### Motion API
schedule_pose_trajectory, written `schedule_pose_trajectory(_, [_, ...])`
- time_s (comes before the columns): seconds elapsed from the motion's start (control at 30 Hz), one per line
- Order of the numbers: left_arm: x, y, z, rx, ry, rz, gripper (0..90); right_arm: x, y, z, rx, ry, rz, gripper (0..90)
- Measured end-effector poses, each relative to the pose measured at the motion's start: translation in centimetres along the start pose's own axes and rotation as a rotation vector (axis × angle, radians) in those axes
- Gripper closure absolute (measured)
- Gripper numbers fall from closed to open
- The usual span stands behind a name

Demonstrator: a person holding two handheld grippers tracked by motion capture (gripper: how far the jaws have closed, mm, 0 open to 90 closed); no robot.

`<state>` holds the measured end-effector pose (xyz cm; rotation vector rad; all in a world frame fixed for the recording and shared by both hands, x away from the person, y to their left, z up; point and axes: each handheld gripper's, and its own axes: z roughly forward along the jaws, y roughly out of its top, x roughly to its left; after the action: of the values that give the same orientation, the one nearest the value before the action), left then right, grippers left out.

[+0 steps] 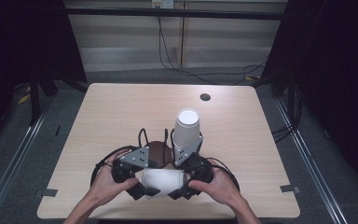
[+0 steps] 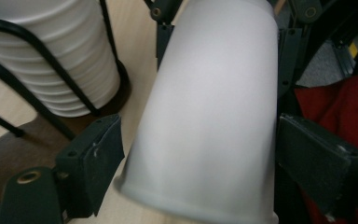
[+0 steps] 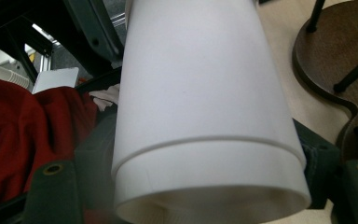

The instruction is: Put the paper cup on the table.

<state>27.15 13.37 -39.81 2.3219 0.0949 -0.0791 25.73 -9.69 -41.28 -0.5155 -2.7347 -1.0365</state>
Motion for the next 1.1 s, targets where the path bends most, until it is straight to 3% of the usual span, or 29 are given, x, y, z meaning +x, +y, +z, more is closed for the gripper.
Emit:
schedule_pose_trajectory(0.17, [0.1, -0.7, -1.4, -0.09, 0.046, -0.049, 15.5, -0.2, -0.4, -0.3, -0.02, -0.002, 0.008, 25.6])
schedule_pose_trajectory(0.37, [0.2, -1.6, -2.7, -0.165, 0.089, -0.112, 15.6, -0.5, -0.8, -0.5, -0.037, -0.012, 0.022, 25.7])
schedule_pose_trajectory(0.57, [0.1, -2.3, -4.3, -0.277, 0.075, -0.183, 15.6, -0.6, -1.0, -0.9, -0.064, -0.008, 0.025, 25.5])
schedule_pose_trajectory(0.8, [-0.4, -2.7, -3.8, -0.273, 0.1, -0.173, 15.6, -0.6, -1.4, -2.1, -0.14, -0.017, 0.035, 25.5])
schedule_pose_trajectory(1.1, [-0.5, -3.4, -3.3, -0.291, 0.105, -0.193, 15.6, -0.7, -2.0, -2.7, -0.223, -0.017, 0.034, 25.5])
